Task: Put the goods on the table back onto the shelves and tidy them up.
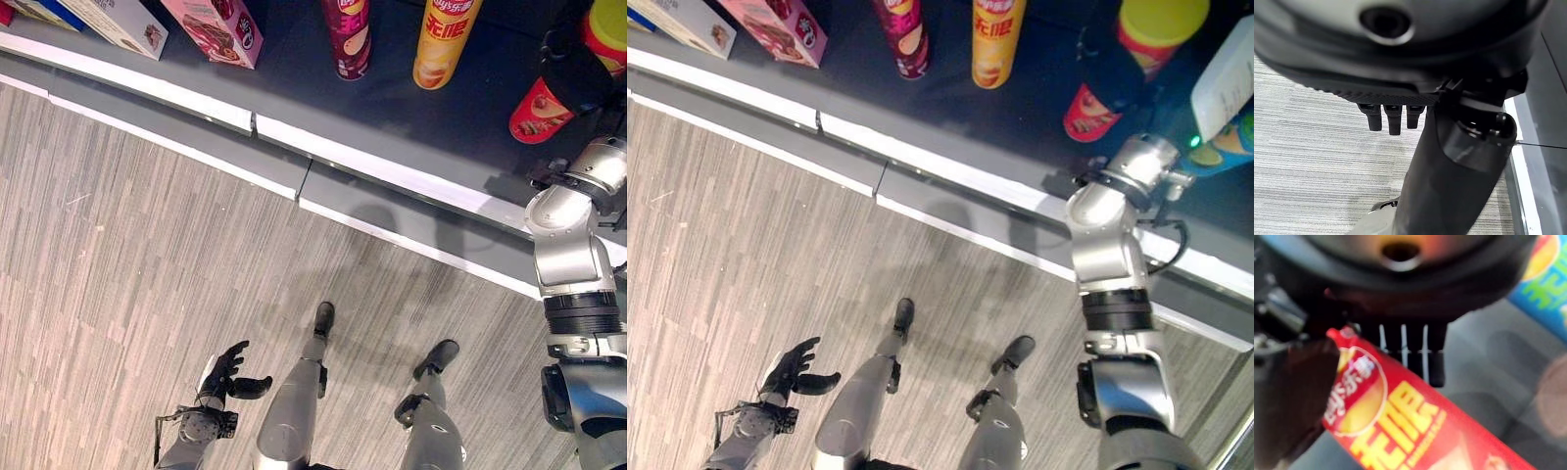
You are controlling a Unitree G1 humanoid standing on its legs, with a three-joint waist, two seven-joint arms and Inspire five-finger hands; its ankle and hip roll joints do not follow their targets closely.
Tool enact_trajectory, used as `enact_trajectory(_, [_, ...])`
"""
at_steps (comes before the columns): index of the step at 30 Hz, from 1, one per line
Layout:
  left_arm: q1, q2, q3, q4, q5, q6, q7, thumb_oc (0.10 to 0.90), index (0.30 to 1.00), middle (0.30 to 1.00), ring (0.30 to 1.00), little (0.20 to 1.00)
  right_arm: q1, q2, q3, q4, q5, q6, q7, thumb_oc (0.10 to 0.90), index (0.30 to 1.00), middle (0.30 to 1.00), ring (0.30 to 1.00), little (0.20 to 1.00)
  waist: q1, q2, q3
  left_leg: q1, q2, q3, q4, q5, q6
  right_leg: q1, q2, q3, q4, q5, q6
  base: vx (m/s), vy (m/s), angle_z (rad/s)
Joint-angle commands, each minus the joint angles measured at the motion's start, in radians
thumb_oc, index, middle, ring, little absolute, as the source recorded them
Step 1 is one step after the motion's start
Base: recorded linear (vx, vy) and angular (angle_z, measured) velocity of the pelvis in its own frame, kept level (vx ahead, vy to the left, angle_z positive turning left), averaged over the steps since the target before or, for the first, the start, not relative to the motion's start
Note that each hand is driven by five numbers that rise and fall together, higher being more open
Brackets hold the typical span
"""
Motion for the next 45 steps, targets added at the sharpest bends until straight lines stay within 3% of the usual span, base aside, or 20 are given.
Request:
enact_trajectory(1, [0.034,0.094,-0.047,-0.004,0.018,-0.021,0.039,0.8,0.9,0.9,0.9,0.9,-0.103,-0.117,-0.02,-0.064,0.002,-0.079,-0.085,0.4,0.3,0.3,0.3,0.3,0.027,0.012,-0.044,-0.076,0.013,-0.03,-0.005,0.013,-0.022,-0.031,-0.103,0.033,0.15,-0.091,0.103,0.0,0.0,0.0])
enact_trajectory(12, [0.025,0.094,-0.052,-0.015,0.014,-0.024,0.047,0.8,0.9,0.9,0.9,0.9,-0.108,-0.112,-0.007,-0.038,0.007,-0.076,-0.095,0.4,0.3,0.3,0.3,0.3,0.028,0.011,-0.038,-0.097,0.011,-0.038,0.001,0.015,-0.025,-0.038,-0.101,0.025,0.15,-0.093,0.102,0.01,-0.004,0.0])
enact_trajectory(13, [0.025,0.092,-0.051,-0.013,0.012,-0.023,0.046,0.8,0.9,0.9,0.9,0.9,-0.107,-0.112,-0.006,-0.034,0.009,-0.074,-0.094,0.4,0.3,0.3,0.3,0.3,0.026,0.011,-0.044,-0.087,0.016,-0.041,-0.004,-0.004,-0.03,-0.029,-0.095,0.036,0.149,-0.113,0.111,0.0,0.0,0.0])
enact_trajectory(14, [0.025,0.091,-0.053,-0.013,0.013,-0.024,0.047,0.8,0.9,0.9,0.9,0.9,-0.108,-0.114,-0.004,-0.031,0.01,-0.074,-0.095,0.4,0.3,0.3,0.3,0.3,0.026,0.014,-0.037,-0.096,0.01,-0.038,0.0,0.015,-0.025,-0.038,-0.102,0.025,0.151,-0.095,0.101,0.08,-0.015,0.01])
enact_trajectory(15, [0.023,0.088,-0.057,-0.007,0.016,-0.023,0.047,0.8,0.9,0.9,0.9,0.9,-0.112,-0.116,-0.001,-0.025,0.01,-0.073,-0.098,0.43,0.345,0.345,0.345,0.345,0.025,0.013,-0.044,-0.086,0.013,-0.041,-0.006,-0.004,-0.031,-0.029,-0.096,0.036,0.149,-0.113,0.112,0.0,0.0,0.0])
enact_trajectory(18, [0.021,0.087,-0.063,-0.007,0.019,-0.023,0.048,0.8,0.9,0.9,0.9,0.9,-0.115,-0.115,0.003,-0.019,0.013,-0.072,-0.102,0.8,0.9,0.9,0.9,0.9,0.023,0.015,-0.045,-0.085,0.013,-0.042,-0.009,-0.003,-0.03,-0.029,-0.097,0.036,0.146,-0.111,0.113,0.02,0.004,0.03])
enact_trajectory(32, [0.01,0.075,-0.067,0.0,0.028,-0.015,0.051,0.8,0.9,0.9,0.9,0.9,-0.066,-0.085,-0.002,-0.034,0.021,-0.072,-0.102,0.8,0.9,0.9,0.9,0.9,0.007,0.01,-0.061,-0.077,0.006,-0.032,-0.012,0.013,-0.025,-0.017,-0.104,0.023,0.13,-0.082,0.108,-0.02,0.01,0.02])
enact_trajectory(38, [0.007,0.044,-0.048,0.065,0.045,0.025,0.028,0.8,0.9,0.9,0.9,0.9,0.099,0.003,-0.015,-0.176,0.04,-0.121,-0.007,0.8,0.9,0.9,0.9,0.9,-0.021,-0.049,-0.116,-0.028,0.032,-0.017,-0.005,-0.002,-0.032,0.04,-0.081,0.018,0.1,-0.077,0.105,0.02,-0.042,0.01])
enact_trajectory(40, [0.014,0.032,-0.025,0.098,0.061,0.044,0.017,0.8,0.9,0.9,0.9,0.9,0.212,0.064,-0.022,-0.248,0.066,-0.151,0.056,0.8,0.9,0.9,0.9,0.9,-0.042,-0.082,-0.148,0.01,0.051,-0.004,-0.011,-0.009,-0.034,0.073,-0.07,0.016,0.08,-0.072,0.104,0.09,-0.054,-0.17])
enact_trajectory(41, [0.026,0.024,0.007,0.125,0.078,0.061,0.014,0.8,0.9,0.9,0.9,0.9,0.334,0.124,-0.027,-0.323,0.094,-0.177,0.134,0.8,0.9,0.9,0.9,0.9,-0.069,-0.116,-0.191,0.062,0.072,0.018,-0.023,-0.019,-0.036,0.112,-0.057,0.016,0.059,-0.067,0.103,0.13,-0.033,-0.2])
enact_trajectory(45, [0.054,0.016,0.079,0.174,0.108,0.087,0.008,0.8,0.9,0.9,0.9,0.9,0.542,0.184,-0.043,-0.413,0.183,-0.221,0.285,0.8,0.9,0.9,0.9,0.9,-0.131,-0.163,-0.281,0.17,0.102,0.077,-0.053,-0.033,-0.04,0.174,-0.029,0.037,0.021,-0.064,0.103,0.12,0.01,-0.36])
